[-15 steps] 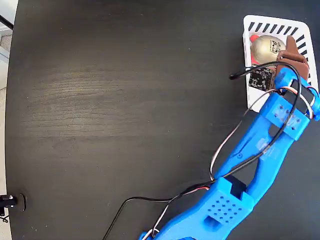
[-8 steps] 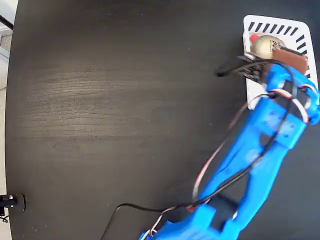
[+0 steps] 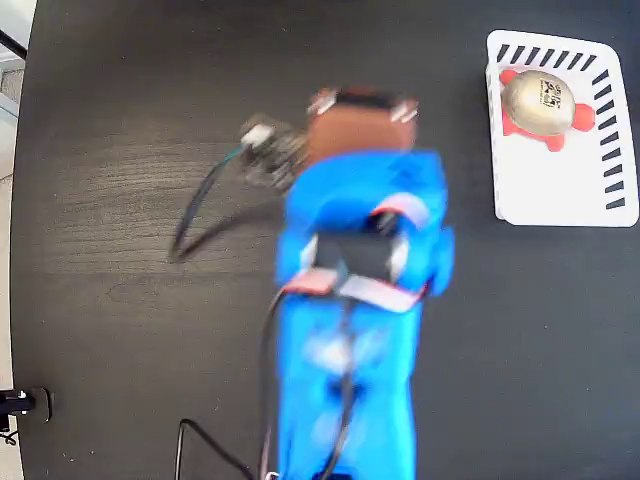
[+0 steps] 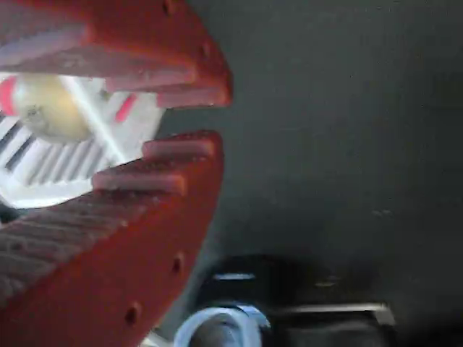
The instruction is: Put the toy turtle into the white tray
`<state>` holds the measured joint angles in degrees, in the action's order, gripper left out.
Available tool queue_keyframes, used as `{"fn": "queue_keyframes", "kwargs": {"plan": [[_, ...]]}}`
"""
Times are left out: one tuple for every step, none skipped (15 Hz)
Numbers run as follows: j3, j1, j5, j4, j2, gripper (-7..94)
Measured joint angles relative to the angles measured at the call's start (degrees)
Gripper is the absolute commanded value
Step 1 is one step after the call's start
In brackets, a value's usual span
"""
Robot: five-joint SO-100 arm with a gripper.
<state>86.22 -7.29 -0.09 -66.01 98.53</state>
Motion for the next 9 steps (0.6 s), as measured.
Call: {"fn": "queue_keyframes", "kwargs": {"plan": [[5.71,2.99,1.76,1.85,4.57,0],[11.16,5.54,2.99,3.60,8.44,0],[16.70,6.77,4.04,5.98,12.30,0],[23.03,6.94,4.57,8.35,16.52,0],[29.00,7.47,4.83,10.28,20.83,0],[34.89,8.00,4.83,11.95,25.84,0],[39.73,8.26,4.83,12.57,30.15,0],[45.35,8.61,5.36,13.45,35.33,0],[50.54,8.79,6.33,13.80,40.34,0]]}}
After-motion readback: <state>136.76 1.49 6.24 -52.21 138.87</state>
